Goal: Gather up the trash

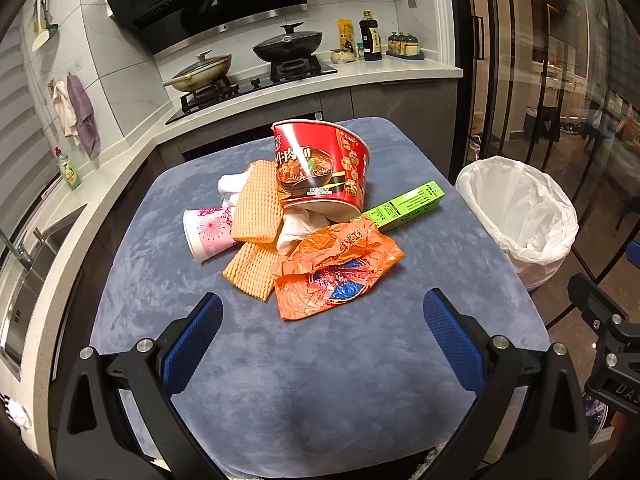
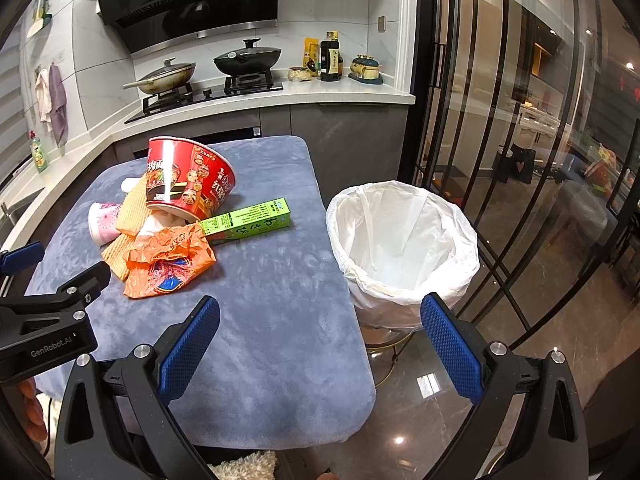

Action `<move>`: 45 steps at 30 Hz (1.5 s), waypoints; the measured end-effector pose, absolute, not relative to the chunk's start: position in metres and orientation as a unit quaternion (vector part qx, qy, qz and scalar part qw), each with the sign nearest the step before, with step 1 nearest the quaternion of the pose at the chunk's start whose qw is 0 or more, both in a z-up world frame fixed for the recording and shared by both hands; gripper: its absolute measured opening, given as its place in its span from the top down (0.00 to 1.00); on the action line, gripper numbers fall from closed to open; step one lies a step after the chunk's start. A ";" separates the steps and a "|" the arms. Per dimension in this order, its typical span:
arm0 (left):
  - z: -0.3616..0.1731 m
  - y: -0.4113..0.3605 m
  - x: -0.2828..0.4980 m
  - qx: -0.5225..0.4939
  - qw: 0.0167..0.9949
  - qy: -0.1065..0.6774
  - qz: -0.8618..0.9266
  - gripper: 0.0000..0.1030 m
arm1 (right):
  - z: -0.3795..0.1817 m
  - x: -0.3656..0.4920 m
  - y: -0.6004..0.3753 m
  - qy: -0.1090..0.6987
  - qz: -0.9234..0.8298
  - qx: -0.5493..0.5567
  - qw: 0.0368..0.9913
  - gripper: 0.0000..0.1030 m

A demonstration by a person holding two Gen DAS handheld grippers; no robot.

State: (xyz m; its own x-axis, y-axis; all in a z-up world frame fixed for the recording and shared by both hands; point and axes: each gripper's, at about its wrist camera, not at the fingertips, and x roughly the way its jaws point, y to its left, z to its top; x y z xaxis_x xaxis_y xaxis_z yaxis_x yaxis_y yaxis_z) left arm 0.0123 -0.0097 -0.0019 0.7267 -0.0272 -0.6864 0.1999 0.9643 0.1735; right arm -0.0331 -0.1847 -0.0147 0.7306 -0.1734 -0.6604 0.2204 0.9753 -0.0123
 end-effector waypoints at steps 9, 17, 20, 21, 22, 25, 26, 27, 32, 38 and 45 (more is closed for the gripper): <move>-0.003 -0.009 0.015 0.117 0.920 0.369 -0.060 0.07 | -0.015 -0.035 -0.183 0.351 -0.106 0.033 0.930 0.07; -0.003 -0.008 0.016 0.115 0.920 0.371 -0.059 0.07 | -0.011 -0.028 -0.185 0.351 -0.107 0.032 0.930 0.07; -0.002 -0.008 0.016 0.115 0.919 0.372 -0.059 0.07 | -0.013 -0.030 -0.186 0.351 -0.107 0.033 0.930 0.07; -0.002 -0.008 0.016 0.115 0.919 0.372 -0.059 0.07 | -0.012 -0.028 -0.186 0.351 -0.107 0.033 0.930 0.07; -0.002 -0.008 0.016 0.115 0.919 0.372 -0.060 0.07 | -0.012 -0.027 -0.187 0.351 -0.107 0.033 0.930 0.07; -0.002 -0.008 0.016 0.115 0.919 0.372 -0.059 0.07 | -0.013 -0.031 -0.185 0.351 -0.107 0.033 0.930 0.07; -0.002 -0.008 0.016 0.115 0.919 0.372 -0.059 0.07 | -0.012 -0.030 -0.185 0.351 -0.107 0.033 0.930 0.07; -0.003 -0.008 0.016 0.115 0.919 0.372 -0.059 0.07 | -0.011 -0.029 -0.186 0.351 -0.107 0.033 0.930 0.07; -0.003 -0.008 0.016 0.116 0.919 0.371 -0.060 0.07 | -0.012 -0.027 -0.186 0.350 -0.109 0.034 0.930 0.07; -0.004 -0.008 0.015 0.116 0.919 0.371 -0.060 0.07 | -0.011 -0.025 -0.190 0.350 -0.109 0.033 0.930 0.07; -0.005 -0.008 0.015 0.116 0.918 0.374 -0.060 0.07 | -0.011 -0.025 -0.190 0.349 -0.109 0.033 0.930 0.07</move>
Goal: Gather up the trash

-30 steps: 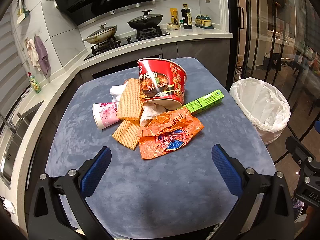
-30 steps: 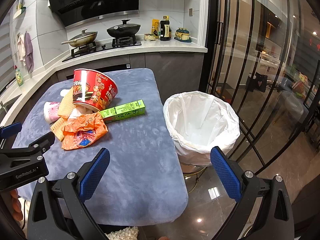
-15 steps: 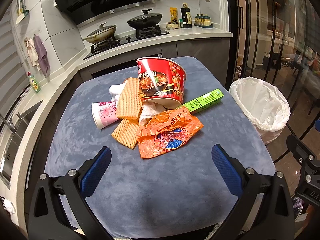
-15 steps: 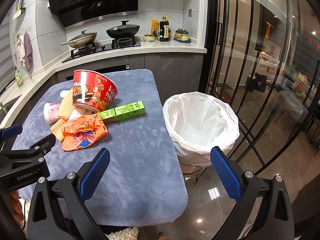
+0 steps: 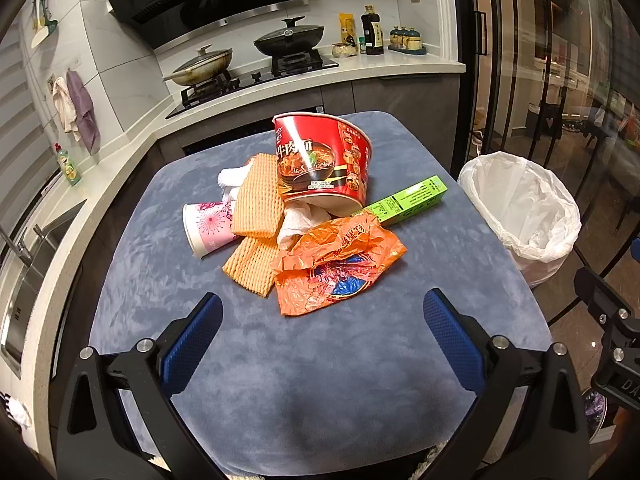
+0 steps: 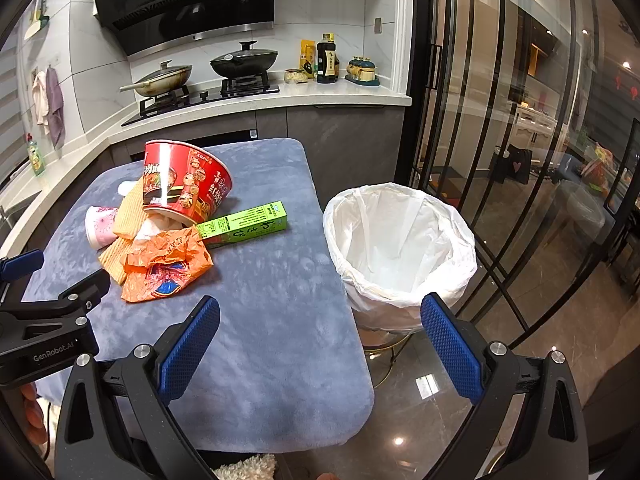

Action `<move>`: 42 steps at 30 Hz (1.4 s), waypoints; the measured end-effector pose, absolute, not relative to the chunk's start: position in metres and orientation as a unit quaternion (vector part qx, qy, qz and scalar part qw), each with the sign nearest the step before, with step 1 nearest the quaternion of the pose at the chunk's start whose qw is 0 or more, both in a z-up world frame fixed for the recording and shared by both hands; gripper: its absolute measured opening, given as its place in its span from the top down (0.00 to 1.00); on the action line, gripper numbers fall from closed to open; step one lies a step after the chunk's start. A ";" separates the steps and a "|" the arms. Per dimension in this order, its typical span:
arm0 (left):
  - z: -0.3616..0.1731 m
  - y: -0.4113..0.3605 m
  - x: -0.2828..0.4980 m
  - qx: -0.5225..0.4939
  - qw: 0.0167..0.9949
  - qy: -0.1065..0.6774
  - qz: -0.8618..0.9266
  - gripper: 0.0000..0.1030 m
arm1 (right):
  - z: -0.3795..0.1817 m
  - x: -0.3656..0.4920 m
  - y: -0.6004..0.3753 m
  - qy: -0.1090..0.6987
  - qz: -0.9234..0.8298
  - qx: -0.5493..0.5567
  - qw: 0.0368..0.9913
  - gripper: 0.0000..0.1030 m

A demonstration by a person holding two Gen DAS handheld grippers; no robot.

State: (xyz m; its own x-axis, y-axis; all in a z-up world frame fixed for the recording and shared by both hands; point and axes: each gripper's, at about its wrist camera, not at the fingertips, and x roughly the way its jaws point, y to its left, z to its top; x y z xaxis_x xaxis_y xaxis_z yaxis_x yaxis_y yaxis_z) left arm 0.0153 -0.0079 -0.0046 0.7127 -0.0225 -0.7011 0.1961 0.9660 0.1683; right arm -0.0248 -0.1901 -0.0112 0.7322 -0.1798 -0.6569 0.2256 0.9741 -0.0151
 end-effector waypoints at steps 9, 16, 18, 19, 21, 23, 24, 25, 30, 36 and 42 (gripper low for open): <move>-0.006 -0.007 0.015 0.116 0.917 0.377 -0.060 0.07 | -0.011 -0.022 -0.190 0.350 -0.110 0.031 0.930 0.07; -0.007 -0.007 0.014 0.115 0.917 0.377 -0.060 0.07 | -0.010 -0.023 -0.191 0.349 -0.111 0.032 0.930 0.07; -0.007 -0.007 0.014 0.115 0.917 0.377 -0.060 0.07 | -0.011 -0.024 -0.190 0.349 -0.111 0.033 0.930 0.07; -0.007 -0.007 0.014 0.115 0.917 0.377 -0.060 0.07 | -0.011 -0.024 -0.190 0.349 -0.111 0.032 0.930 0.07; -0.007 -0.007 0.015 0.115 0.917 0.378 -0.060 0.07 | -0.011 -0.024 -0.190 0.349 -0.112 0.032 0.930 0.07; -0.009 -0.004 0.016 0.111 0.916 0.382 -0.060 0.07 | -0.013 -0.026 -0.189 0.349 -0.111 0.032 0.930 0.07; -0.010 -0.003 0.016 0.110 0.915 0.384 -0.060 0.07 | -0.013 -0.026 -0.189 0.350 -0.112 0.032 0.930 0.07; -0.011 -0.002 0.017 0.108 0.914 0.386 -0.060 0.07 | -0.013 -0.024 -0.190 0.350 -0.113 0.032 0.929 0.07; -0.012 0.005 0.025 0.098 0.910 0.399 -0.060 0.07 | -0.014 -0.024 -0.189 0.351 -0.112 0.032 0.929 0.07; -0.017 0.020 0.039 0.085 0.906 0.411 -0.052 0.07 | -0.019 -0.013 -0.179 0.358 -0.114 0.029 0.926 0.07; -0.029 0.045 0.061 0.065 0.900 0.430 -0.034 0.07 | -0.025 0.007 -0.166 0.366 -0.111 0.026 0.924 0.07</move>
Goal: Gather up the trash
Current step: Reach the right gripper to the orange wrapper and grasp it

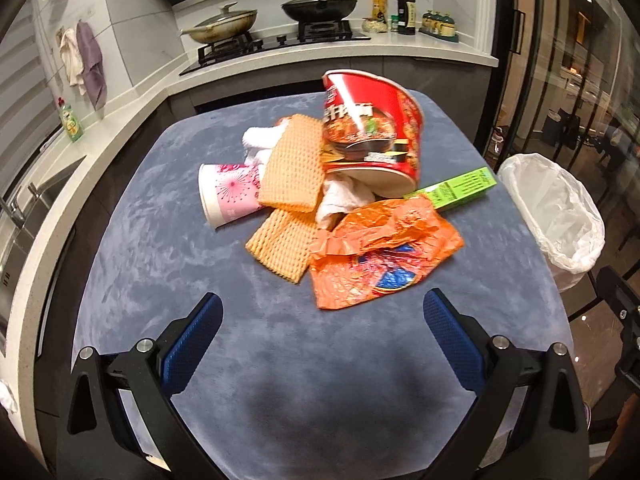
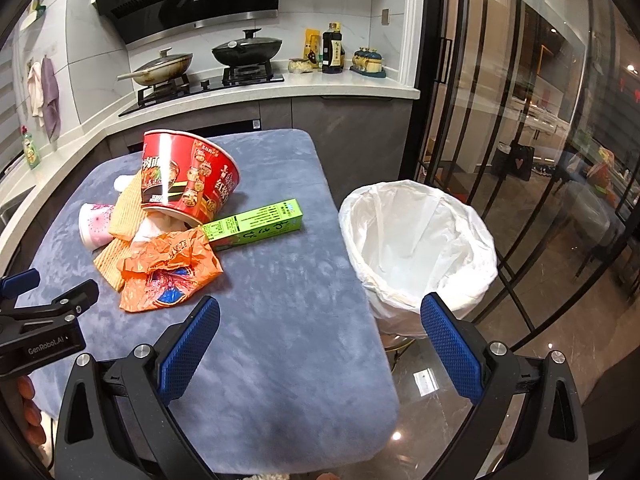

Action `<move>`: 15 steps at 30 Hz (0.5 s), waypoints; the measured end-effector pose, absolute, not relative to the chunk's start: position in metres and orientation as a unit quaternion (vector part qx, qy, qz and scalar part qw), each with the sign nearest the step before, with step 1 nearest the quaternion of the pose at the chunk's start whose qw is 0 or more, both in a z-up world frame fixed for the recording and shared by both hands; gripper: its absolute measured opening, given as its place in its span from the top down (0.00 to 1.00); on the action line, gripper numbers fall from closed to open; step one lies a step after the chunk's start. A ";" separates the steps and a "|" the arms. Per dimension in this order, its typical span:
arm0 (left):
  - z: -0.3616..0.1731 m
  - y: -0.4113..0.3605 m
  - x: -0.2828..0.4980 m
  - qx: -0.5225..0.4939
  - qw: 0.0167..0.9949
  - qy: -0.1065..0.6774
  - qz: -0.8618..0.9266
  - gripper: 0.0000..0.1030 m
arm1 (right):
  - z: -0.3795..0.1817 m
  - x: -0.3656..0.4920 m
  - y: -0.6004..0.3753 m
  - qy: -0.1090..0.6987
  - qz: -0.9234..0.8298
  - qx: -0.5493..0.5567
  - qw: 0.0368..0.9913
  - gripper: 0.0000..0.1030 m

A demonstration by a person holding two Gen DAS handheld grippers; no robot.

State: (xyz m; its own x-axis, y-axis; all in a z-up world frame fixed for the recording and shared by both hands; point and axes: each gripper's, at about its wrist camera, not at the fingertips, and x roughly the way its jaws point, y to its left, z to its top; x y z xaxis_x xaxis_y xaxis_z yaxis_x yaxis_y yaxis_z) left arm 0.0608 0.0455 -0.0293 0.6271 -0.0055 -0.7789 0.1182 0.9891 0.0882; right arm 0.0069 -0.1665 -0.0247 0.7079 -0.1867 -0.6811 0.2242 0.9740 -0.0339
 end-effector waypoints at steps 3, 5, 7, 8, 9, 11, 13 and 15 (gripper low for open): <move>-0.036 0.057 0.071 0.060 0.896 0.440 -0.029 0.07 | -0.032 0.021 -0.160 0.373 -0.101 0.032 0.922 0.07; -0.041 0.064 0.077 0.057 0.894 0.444 -0.026 0.07 | -0.039 0.030 -0.155 0.380 -0.094 0.036 0.920 0.07; -0.048 0.075 0.086 0.051 0.890 0.452 -0.021 0.07 | -0.047 0.041 -0.147 0.387 -0.084 0.036 0.918 0.07; -0.050 0.078 0.089 0.048 0.889 0.455 -0.019 0.07 | -0.049 0.045 -0.143 0.390 -0.081 0.034 0.917 0.07; -0.053 0.084 0.094 0.044 0.888 0.458 -0.017 0.07 | -0.052 0.049 -0.138 0.393 -0.077 0.032 0.916 0.07; -0.058 0.092 0.100 0.040 0.885 0.463 -0.017 0.07 | -0.059 0.060 -0.128 0.395 -0.064 0.026 0.916 0.07; -0.064 0.099 0.107 0.036 0.883 0.468 -0.020 0.07 | -0.064 0.070 -0.118 0.393 -0.051 0.021 0.918 0.07; -0.068 0.103 0.112 0.033 0.881 0.472 -0.026 0.07 | -0.069 0.079 -0.113 0.393 -0.044 0.019 0.918 0.07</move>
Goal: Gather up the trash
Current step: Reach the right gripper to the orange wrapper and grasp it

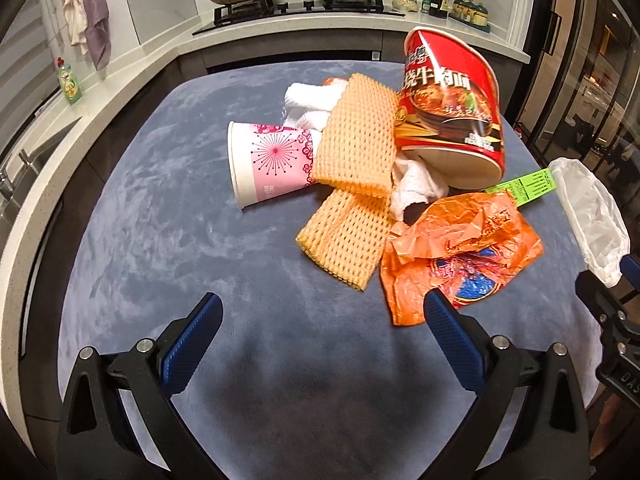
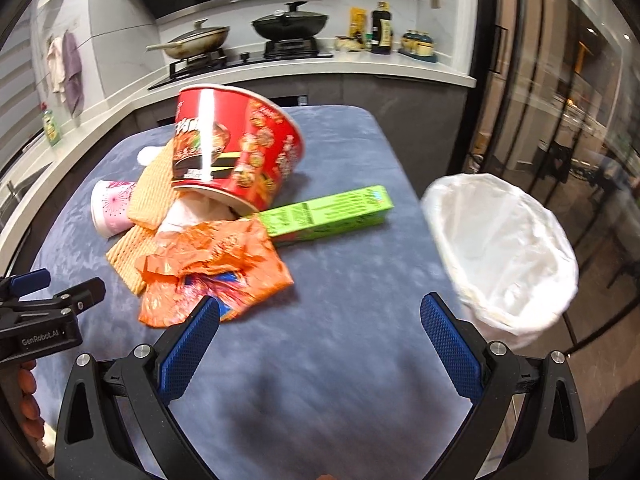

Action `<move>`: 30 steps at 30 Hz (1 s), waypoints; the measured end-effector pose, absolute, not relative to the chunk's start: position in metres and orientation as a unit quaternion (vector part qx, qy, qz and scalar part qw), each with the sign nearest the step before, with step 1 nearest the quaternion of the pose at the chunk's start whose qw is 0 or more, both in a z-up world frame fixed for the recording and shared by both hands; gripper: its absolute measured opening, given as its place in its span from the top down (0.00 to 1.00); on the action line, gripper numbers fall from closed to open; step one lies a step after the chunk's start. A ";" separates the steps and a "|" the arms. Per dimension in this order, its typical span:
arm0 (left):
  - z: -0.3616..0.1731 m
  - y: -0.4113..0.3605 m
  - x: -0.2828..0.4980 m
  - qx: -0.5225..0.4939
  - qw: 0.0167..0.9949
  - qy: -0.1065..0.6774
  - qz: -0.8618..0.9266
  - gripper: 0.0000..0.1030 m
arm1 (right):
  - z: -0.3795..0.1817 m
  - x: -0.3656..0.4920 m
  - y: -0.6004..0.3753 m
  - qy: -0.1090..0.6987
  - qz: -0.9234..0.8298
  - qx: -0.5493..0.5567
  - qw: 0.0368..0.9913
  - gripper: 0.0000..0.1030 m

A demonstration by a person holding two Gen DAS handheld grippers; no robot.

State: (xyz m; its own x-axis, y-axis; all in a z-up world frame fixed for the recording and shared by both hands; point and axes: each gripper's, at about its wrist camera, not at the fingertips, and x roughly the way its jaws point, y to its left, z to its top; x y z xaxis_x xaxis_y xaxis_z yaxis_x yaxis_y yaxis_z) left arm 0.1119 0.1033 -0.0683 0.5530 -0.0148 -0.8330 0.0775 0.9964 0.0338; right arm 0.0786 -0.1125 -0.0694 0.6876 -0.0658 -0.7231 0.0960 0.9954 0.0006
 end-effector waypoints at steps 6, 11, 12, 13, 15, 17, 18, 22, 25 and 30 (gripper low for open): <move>-0.079 0.117 0.128 0.015 0.877 0.479 -0.031 0.07 | -0.087 0.107 -0.100 0.407 -0.024 0.031 0.913 0.13; -0.082 0.122 0.138 0.004 0.876 0.481 -0.035 0.07 | -0.101 0.126 -0.097 0.424 -0.011 0.054 0.904 0.18; -0.082 0.122 0.141 0.002 0.876 0.481 -0.037 0.07 | -0.103 0.129 -0.096 0.426 -0.009 0.058 0.903 0.18; -0.081 0.122 0.143 0.001 0.877 0.480 -0.040 0.07 | -0.106 0.131 -0.096 0.427 -0.008 0.060 0.902 0.19; -0.080 0.122 0.148 0.002 0.878 0.477 -0.043 0.07 | -0.110 0.135 -0.096 0.431 -0.006 0.065 0.900 0.21; -0.081 0.123 0.152 0.001 0.879 0.475 -0.042 0.07 | -0.114 0.140 -0.096 0.436 0.000 0.075 0.897 0.26; -0.081 0.123 0.153 -0.001 0.878 0.476 -0.042 0.07 | -0.117 0.142 -0.096 0.438 0.004 0.080 0.895 0.27; -0.083 0.125 0.159 -0.009 0.876 0.481 -0.042 0.07 | -0.127 0.148 -0.093 0.451 0.017 0.091 0.888 0.39; -0.083 0.127 0.160 -0.013 0.875 0.482 -0.040 0.07 | -0.132 0.150 -0.090 0.457 0.026 0.088 0.885 0.50; -0.082 0.125 0.159 -0.012 0.876 0.481 -0.041 0.07 | -0.130 0.148 -0.085 0.453 0.027 0.088 0.887 0.77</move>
State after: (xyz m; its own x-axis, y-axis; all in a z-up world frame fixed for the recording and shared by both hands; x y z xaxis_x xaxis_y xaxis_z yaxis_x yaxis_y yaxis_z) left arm 0.1590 0.1250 -0.0822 0.5346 -0.0829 -0.8410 0.0602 0.9964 -0.0600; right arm 0.1478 -0.0854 -0.1298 0.5885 0.1276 -0.7984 0.0323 0.9830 0.1809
